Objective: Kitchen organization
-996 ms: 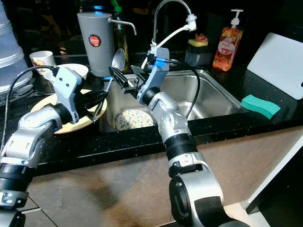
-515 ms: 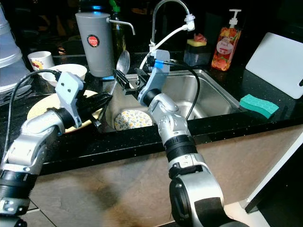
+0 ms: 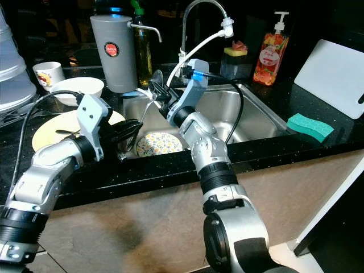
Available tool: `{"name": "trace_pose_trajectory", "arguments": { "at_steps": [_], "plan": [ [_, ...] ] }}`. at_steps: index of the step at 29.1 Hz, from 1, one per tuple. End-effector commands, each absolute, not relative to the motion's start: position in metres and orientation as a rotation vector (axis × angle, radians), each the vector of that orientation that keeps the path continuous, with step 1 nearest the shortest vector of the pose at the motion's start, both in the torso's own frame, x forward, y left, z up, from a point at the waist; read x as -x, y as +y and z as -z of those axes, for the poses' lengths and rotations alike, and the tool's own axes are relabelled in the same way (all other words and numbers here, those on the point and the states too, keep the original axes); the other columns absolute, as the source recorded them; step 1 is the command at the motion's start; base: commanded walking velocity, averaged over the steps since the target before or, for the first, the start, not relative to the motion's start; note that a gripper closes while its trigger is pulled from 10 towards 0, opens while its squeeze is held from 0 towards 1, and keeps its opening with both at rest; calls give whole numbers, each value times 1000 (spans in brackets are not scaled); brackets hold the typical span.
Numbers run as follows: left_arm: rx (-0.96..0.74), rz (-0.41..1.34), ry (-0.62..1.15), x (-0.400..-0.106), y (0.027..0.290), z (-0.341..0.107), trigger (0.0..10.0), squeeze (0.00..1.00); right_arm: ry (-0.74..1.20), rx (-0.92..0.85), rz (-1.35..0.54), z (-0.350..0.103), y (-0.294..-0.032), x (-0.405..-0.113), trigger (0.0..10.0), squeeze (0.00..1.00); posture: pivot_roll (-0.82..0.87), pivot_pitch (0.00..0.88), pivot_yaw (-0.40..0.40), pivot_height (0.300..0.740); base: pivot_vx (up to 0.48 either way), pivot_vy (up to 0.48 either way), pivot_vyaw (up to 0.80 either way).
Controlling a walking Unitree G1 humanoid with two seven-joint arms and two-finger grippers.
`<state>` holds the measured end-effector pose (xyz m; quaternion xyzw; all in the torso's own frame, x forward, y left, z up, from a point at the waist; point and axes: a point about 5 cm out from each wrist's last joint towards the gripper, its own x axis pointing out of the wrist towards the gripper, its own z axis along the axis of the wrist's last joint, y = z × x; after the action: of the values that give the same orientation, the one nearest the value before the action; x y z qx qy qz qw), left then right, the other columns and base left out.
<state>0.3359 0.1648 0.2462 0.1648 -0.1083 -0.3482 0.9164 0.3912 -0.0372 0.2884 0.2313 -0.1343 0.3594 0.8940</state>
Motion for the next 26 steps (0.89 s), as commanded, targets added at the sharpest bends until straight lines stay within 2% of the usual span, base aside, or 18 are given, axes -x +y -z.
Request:
{"name": "trace_pose_trajectory", "arguments": {
  "at_steps": [1, 7, 8, 9, 10, 15, 18, 20, 21, 22, 24, 25, 26],
  "plan": [
    [-345, 737, -239, -333, 161, -246, 0, 0, -292, -514, -742, -292, -41, -391, 0, 0, 37, 0, -40, 740, 0, 0, 0],
    [-349, 701, -237, -336, 166, -247, 0, 0, -301, -547, -708, -297, -50, -396, 0, 0, 41, 2, -44, 740, 0, 0, 0],
    [-345, 683, -234, -337, 167, -247, 4667, 267, -303, -555, -701, -298, -51, -396, 0, 0, 41, 2, -44, 740, 0, 0, 0],
    [-344, 680, -229, -337, 168, -247, 10000, 847, -305, -561, -696, -299, -53, -397, 0, 0, 43, 5, -45, 740, 0, 0, 0],
    [-337, 676, -221, -338, 169, -247, 10000, 1000, -308, -572, -684, -300, -56, -398, 0, 0, 44, 7, -46, 740, 0, 0, 0],
    [-336, 667, -224, -339, 170, -248, 10000, 1000, -312, -583, -670, -301, -59, -400, 0, 0, 45, 9, -46, 740, 0, 0, 0],
    [-357, 646, -224, -340, 173, -249, 10000, 1000, -322, -595, -635, -303, -66, -402, 0, 0, 46, 11, -47, 740, 0, 0, 0],
    [-414, 570, -224, -344, 181, -250, 10000, 1000, -349, -579, -547, -303, -79, -407, 0, 0, 45, 12, -46, 740, 0, 0, 0],
    [-444, 524, -222, -346, 186, -251, 10000, 914, -362, -549, -494, -303, -86, -409, 0, 0, 45, 12, -45, 740, 0, 0, 0],
    [-452, 493, -220, -348, 190, -252, 10000, 141, -369, -517, -450, -301, -93, -411, 0, 0, 45, 12, -45, 740, 0, 0, 0],
    [-452, 493, -220, -348, 190, -252, 10000, 141, -369, -517, -450, -301, -93, -411, 0, 0, 45, 12, -45, 740, 0, 0, 0],
    [-446, 479, -219, -349, 191, -253, 10000, 0, -372, -485, -417, -298, -97, -412, 0, 0, 45, 13, -46, 740, 0, 0, 0],
    [-431, 480, -224, -349, 190, -255, 10000, 0, -371, -435, -403, -292, -99, -412, 314, 0, 45, 13, -46, 740, 0, 0, 0]
  ]
}}
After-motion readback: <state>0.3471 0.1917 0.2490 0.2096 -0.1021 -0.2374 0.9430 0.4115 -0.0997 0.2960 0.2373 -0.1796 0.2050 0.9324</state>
